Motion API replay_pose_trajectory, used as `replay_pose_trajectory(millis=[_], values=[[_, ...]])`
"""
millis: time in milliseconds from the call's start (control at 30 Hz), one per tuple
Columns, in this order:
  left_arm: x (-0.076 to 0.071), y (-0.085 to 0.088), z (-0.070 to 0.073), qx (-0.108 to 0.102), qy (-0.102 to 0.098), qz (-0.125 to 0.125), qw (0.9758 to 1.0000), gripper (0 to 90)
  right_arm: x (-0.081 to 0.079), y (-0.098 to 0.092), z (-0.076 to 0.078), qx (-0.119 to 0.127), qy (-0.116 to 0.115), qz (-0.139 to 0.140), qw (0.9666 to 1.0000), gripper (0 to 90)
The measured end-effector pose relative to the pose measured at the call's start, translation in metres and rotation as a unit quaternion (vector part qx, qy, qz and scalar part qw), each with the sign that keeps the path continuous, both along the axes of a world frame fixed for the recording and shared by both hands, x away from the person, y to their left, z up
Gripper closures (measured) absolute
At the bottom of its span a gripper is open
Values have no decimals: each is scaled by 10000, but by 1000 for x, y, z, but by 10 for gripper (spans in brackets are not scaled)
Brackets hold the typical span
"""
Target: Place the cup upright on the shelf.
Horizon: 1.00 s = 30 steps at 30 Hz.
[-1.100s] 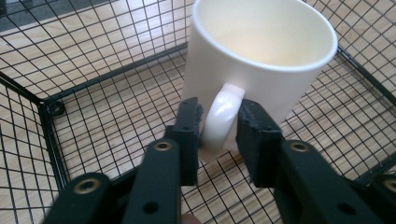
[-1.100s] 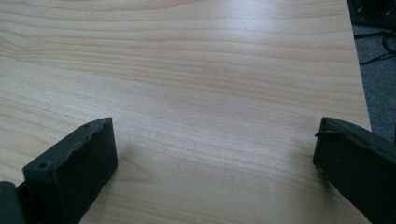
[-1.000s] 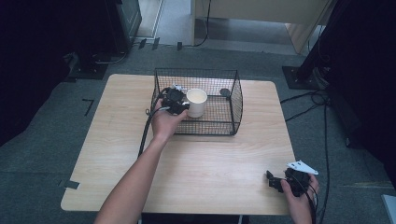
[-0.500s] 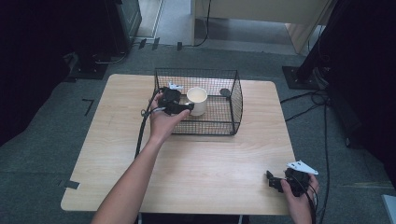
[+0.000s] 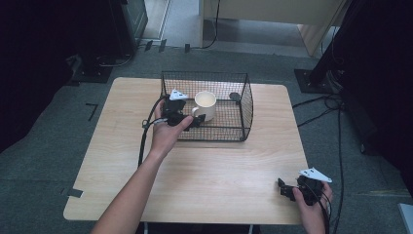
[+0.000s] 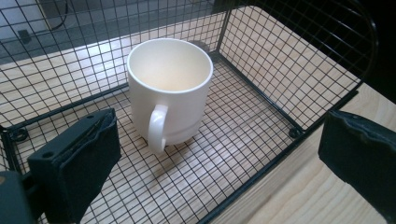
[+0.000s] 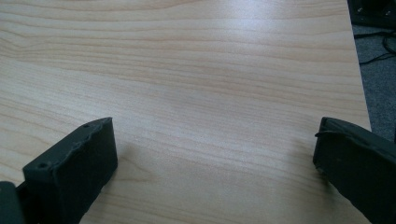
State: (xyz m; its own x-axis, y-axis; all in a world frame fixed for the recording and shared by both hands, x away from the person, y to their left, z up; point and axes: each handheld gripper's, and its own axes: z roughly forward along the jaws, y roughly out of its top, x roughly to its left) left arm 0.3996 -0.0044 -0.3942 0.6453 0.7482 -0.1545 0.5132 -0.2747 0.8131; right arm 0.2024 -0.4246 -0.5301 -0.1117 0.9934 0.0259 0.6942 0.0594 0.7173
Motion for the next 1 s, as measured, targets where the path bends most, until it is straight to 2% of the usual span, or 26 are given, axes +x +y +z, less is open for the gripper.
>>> replay_pose_trajectory(millis=[167, 300, 500, 600, 1000], values=[[-10, 7, 2, 19, -115, 9, 9999, 0, 0, 0, 0, 3, -1, 1, 10000, 0], [-18, 12, 1, 81, -136, 28, 9999, 0, 0, 0, 0, 2, 0, 0, 10000, 0], [-29, 23, -4, -22, -120, -6, 9999, 0, 0, 0, 0, 2, 0, 0, 10000, 0], [-35, 28, -6, 16, -149, -14, 9999, 0, 0, 0, 0, 4, 0, 0, 10000, 0], [-64, 48, -26, 40, -217, 30, 9998, 0, 0, 0, 0, 2, 0, -2, 10000, 0]])
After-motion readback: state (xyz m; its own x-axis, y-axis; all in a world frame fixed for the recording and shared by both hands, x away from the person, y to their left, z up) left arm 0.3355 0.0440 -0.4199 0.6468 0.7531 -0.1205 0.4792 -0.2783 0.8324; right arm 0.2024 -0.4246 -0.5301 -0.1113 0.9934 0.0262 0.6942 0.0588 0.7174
